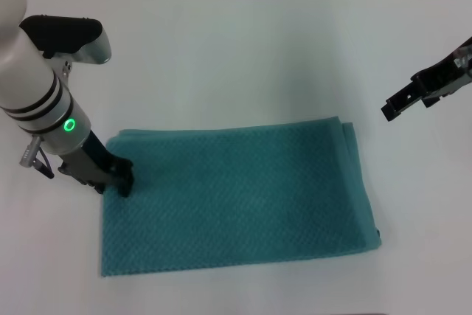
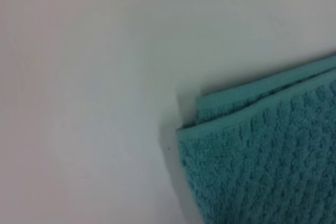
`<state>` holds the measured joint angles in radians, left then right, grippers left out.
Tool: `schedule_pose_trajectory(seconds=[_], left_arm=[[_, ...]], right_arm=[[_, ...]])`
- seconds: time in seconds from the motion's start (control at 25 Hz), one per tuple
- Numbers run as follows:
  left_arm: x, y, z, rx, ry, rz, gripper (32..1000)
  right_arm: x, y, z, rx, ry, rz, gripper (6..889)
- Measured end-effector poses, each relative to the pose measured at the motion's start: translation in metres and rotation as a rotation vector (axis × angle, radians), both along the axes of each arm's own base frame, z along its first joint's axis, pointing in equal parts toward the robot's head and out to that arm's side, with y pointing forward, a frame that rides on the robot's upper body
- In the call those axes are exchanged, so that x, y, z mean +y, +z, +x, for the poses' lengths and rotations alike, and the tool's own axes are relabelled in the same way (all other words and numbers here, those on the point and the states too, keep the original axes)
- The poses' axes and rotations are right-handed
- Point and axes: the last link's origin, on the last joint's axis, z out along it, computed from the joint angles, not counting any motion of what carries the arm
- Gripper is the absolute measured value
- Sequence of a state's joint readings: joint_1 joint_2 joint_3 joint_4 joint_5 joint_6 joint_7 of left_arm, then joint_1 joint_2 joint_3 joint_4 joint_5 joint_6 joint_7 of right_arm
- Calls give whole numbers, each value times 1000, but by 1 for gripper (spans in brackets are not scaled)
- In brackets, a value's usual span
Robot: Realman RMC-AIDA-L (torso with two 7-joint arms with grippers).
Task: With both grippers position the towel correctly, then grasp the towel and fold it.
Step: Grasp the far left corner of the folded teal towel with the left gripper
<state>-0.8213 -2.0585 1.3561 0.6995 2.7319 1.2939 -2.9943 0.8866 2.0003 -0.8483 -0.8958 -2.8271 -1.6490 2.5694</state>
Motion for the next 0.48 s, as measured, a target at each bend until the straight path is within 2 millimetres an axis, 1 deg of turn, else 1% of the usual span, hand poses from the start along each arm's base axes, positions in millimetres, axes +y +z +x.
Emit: schedule_pose_trajectory(seconds=[0.16, 0.48], left_arm=[[0, 0, 0, 1, 0, -1, 313], [0, 1, 0, 1, 0, -2, 184]], right_arm=[[0, 0, 0, 0, 0, 0, 852], [0, 0, 0, 0, 1, -2, 852]])
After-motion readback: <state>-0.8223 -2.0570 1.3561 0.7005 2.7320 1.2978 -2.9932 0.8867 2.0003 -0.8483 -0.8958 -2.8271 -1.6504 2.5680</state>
